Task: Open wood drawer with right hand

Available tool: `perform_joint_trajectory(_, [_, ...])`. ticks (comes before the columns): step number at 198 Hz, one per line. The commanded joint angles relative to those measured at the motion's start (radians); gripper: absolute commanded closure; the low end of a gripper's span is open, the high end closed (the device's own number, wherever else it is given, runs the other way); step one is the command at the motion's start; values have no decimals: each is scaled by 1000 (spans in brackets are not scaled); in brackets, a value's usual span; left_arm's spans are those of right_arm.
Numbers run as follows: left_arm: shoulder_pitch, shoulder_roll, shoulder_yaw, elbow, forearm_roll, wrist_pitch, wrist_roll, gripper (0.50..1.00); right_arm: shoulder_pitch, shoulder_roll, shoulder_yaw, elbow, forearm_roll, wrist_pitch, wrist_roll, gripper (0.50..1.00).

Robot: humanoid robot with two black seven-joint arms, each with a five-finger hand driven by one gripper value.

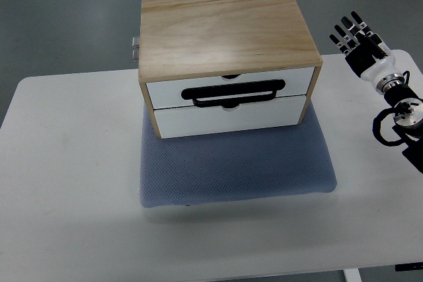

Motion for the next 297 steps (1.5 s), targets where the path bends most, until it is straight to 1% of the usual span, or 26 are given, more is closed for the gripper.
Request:
perform_joint_trajectory(1, [0, 0, 0, 1, 0, 0, 0, 500, -1, 2, -1, 0, 2, 0, 0, 556])
perform_joint_trajectory(89, [0, 0, 3, 12, 0, 0, -1, 500, 6, -12, -4, 3, -1, -7, 2, 556])
perform_joint_trajectory(119, [0, 0, 0, 9, 0, 0, -1, 500, 11, -18, -10, 3, -9, 6, 2, 556])
perform_joint_trajectory(152, [0, 0, 2, 12, 0, 0, -1, 500, 13, -72, -20, 3, -17, 10, 2, 556])
perform_joint_trajectory(179, [0, 0, 2, 12, 0, 0, -1, 500, 16, -92, -24, 5, -28, 12, 2, 556])
perform_joint_trajectory(202, [0, 0, 2, 12, 0, 0, -1, 500, 34, -122, -24, 5, -80, 26, 2, 556])
perform_joint_trajectory(220, [0, 0, 2, 12, 0, 0, -3, 500, 49, -135, -23, 3, -132, 21, 5, 558])
perform_joint_trajectory(231, [0, 0, 2, 12, 0, 0, -3, 500, 72, -151, -24, 3, -163, 15, 6, 558])
perform_joint_trajectory(254, [0, 0, 2, 12, 0, 0, -3, 500, 102, -236, -24, 5, -218, 15, 11, 560])
perform_joint_trajectory(273, [0, 0, 2, 12, 0, 0, -1, 500, 103, -267, -27, 9, -221, 23, 12, 560])
perform_joint_trajectory(284, [0, 0, 2, 12, 0, 0, -3, 500, 105, -293, -49, 43, -232, 24, 14, 560])
perform_joint_trajectory(297, [0, 0, 2, 12, 0, 0, -1, 500, 108, -359, -84, 114, -258, 23, 17, 560])
